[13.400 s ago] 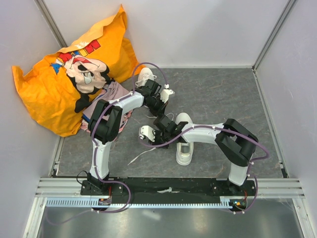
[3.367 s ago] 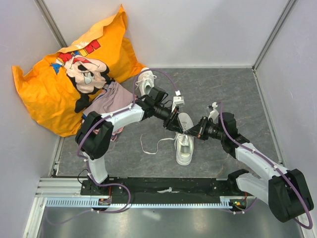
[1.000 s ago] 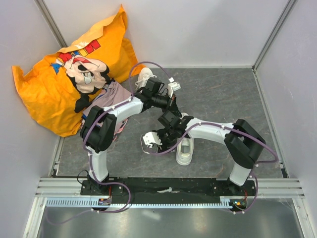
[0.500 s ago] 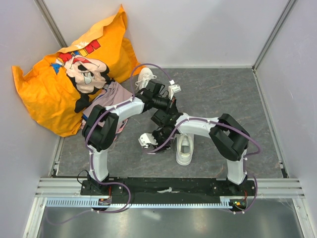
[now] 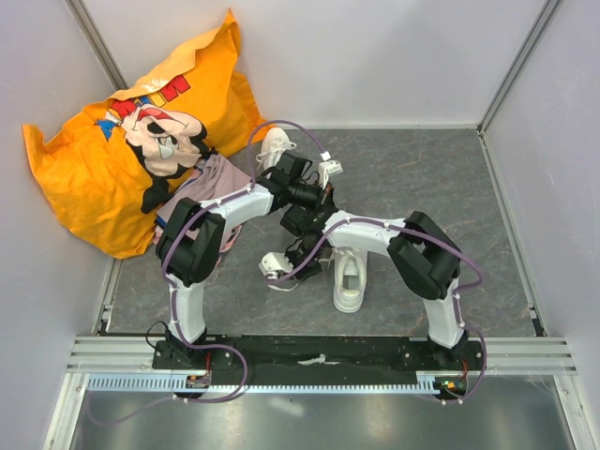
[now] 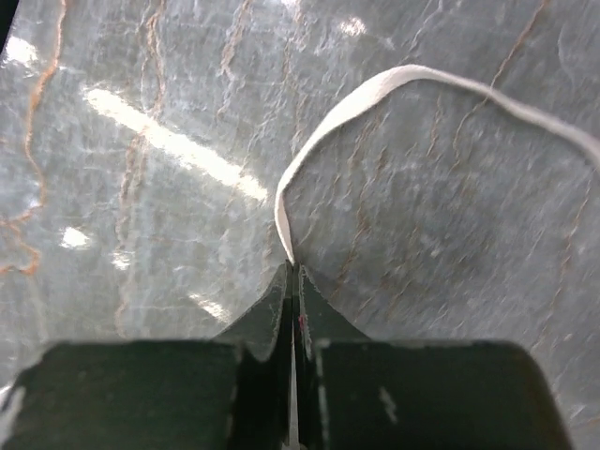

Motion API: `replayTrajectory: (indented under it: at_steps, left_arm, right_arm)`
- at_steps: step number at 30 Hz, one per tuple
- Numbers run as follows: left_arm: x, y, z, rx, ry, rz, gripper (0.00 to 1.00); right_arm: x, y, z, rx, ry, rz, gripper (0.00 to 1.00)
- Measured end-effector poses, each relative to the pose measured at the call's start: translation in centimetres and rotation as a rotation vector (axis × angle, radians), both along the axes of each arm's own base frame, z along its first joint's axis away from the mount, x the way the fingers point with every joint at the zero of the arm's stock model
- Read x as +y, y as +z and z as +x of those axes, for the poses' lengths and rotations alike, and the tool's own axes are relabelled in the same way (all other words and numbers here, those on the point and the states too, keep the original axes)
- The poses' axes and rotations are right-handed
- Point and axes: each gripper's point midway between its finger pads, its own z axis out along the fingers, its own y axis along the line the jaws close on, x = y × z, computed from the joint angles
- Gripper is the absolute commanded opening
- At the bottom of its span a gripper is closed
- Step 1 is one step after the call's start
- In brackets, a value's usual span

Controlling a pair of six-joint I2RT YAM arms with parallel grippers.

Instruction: Tie the shoes

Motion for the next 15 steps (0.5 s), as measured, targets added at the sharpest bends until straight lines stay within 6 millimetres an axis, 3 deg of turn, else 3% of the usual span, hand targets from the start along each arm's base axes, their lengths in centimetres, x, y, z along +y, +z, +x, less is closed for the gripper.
replayTrajectory:
  at_steps: [5,8,10,13,15]
  left_arm:
    - [0.0,0.0,0.0,0.001,0.000,0.000,0.02]
    - [0.1,0.1,-0.1,-0.003,-0.001,0.002,0.02]
    - [0.2,0.5,-0.2,-0.006,-0.001,0.006,0.02]
    - [0.6,1.4,-0.5,-0.027,-0.002,0.012,0.02]
    - [0.8,2.2,-0.6,-0.048,0.001,0.014,0.02]
  right_arm:
    - [-1.3,1.9,-0.7,-0.003,-0.087,-0.007,0.00]
    - [-1.5,6.2,-0.3,-0.026,-0.179,0.061,0.00]
    - [-2.2,10.4,0.5,-0.050,-0.263,0.145,0.00]
    - [-4.9,15.3,2.1,-0.082,-0.414,0.251,0.00]
    - [-7.5,17.2,2.8,-0.092,-0.520,0.292,0.00]
